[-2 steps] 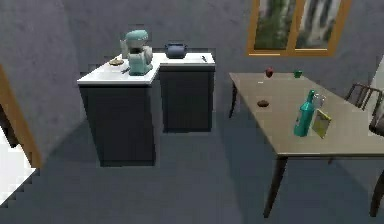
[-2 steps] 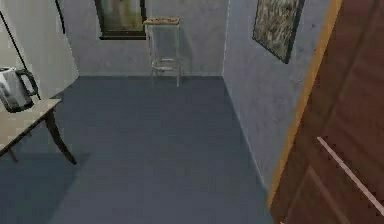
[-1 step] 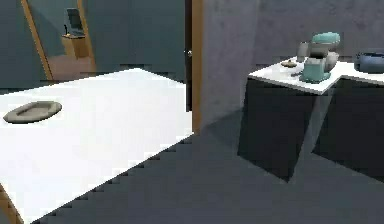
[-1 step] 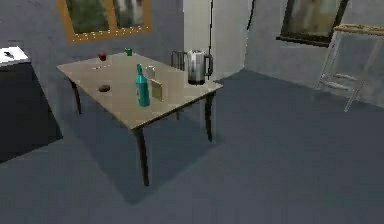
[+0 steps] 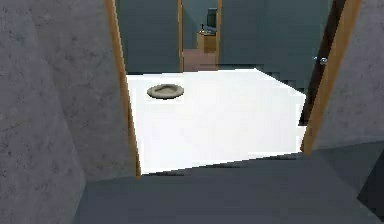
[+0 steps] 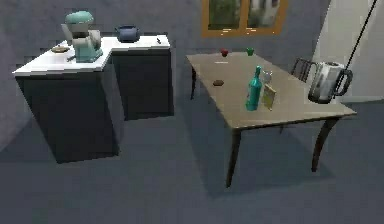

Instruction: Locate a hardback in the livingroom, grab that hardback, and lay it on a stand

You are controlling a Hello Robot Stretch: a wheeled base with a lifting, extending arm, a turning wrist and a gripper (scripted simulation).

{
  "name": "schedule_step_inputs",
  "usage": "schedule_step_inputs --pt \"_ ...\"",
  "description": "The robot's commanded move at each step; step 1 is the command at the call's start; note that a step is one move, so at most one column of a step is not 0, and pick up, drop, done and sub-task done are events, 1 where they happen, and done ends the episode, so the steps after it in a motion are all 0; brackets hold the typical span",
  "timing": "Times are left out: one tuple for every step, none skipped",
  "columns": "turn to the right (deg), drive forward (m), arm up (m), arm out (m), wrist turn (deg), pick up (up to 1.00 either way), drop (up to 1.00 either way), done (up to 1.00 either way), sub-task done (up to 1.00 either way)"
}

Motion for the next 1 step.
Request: schedule_step_inputs --pt "0.0 1.0 0.0 0.0 0.0 0.0 0.0 0.0 0.0"
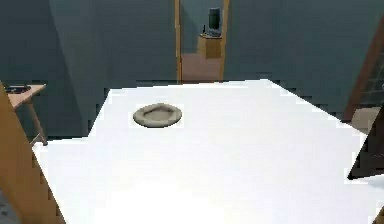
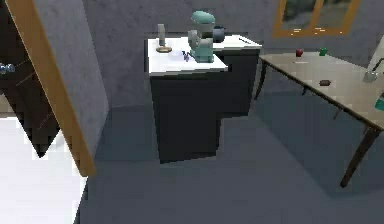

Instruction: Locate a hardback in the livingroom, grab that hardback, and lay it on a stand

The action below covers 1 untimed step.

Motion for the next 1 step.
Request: schedule_step_inputs --pt "0.0 0.35 0.0 0.0 0.0 0.0 0.0 0.0 0.0"
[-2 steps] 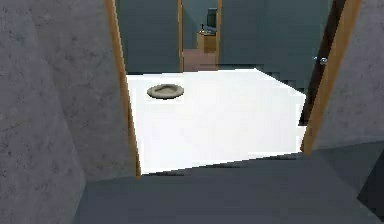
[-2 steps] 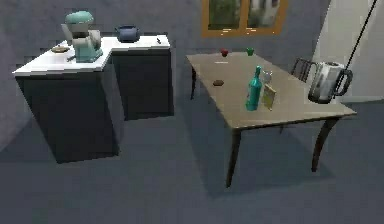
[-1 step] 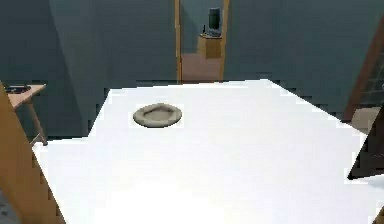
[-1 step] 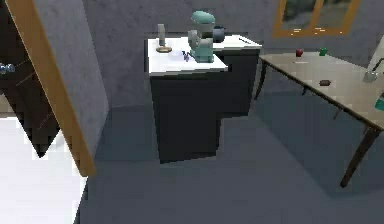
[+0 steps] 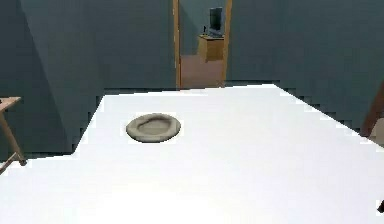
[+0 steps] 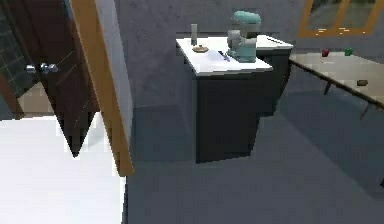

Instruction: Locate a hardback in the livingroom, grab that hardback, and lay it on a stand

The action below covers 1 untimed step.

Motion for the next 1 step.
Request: schedule_step_inputs --pt "-12.0 0.0 0.0 0.0 0.0 0.0 0.0 0.0 0.0"
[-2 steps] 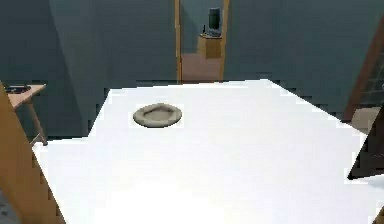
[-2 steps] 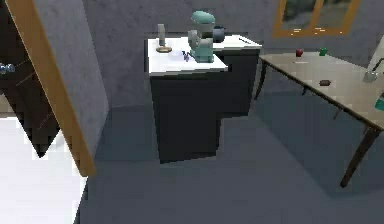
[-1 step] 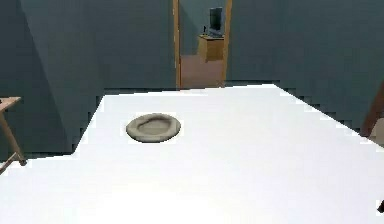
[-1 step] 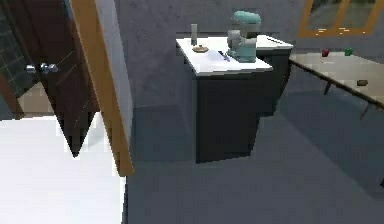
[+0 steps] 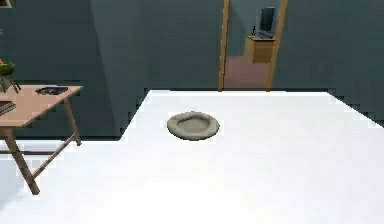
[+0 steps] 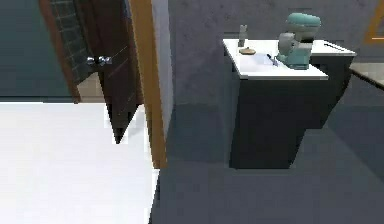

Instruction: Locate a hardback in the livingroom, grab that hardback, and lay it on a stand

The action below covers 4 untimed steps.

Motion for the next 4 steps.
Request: schedule_step_inputs --pt "0.0 0.6 0.0 0.0 0.0 0.0 0.0 0.0 0.0" --pt "-45.0 0.0 0.0 0.0 0.0 0.0 0.0 0.0 0.0" --pt "0.0 0.7 0.0 0.0 0.0 0.0 0.0 0.0 0.0" --pt "-45.0 0.0 0.0 0.0 0.0 0.0 0.0 0.0 0.0"
